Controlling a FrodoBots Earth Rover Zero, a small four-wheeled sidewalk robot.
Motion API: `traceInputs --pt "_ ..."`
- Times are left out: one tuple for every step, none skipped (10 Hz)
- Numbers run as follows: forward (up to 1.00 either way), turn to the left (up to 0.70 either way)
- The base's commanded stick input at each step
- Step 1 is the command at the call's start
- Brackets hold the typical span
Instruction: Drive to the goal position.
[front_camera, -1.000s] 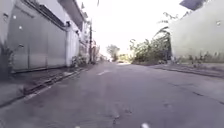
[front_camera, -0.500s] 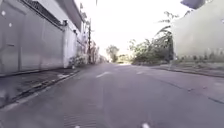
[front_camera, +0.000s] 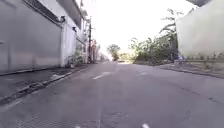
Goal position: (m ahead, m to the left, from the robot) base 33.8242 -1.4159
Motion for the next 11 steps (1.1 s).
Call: traceInputs --pt "1.00 0.00" --pt "1.00 0.00" --pt "1.00 0.00" --pt "1.00 0.00" --pt "1.00 0.00" --pt "1.00 0.00" --pt "1.00 0.00" --pt "1.00 0.00" --pt "1.00 0.00" --pt "1.00 0.00" --pt "1.00 0.00"
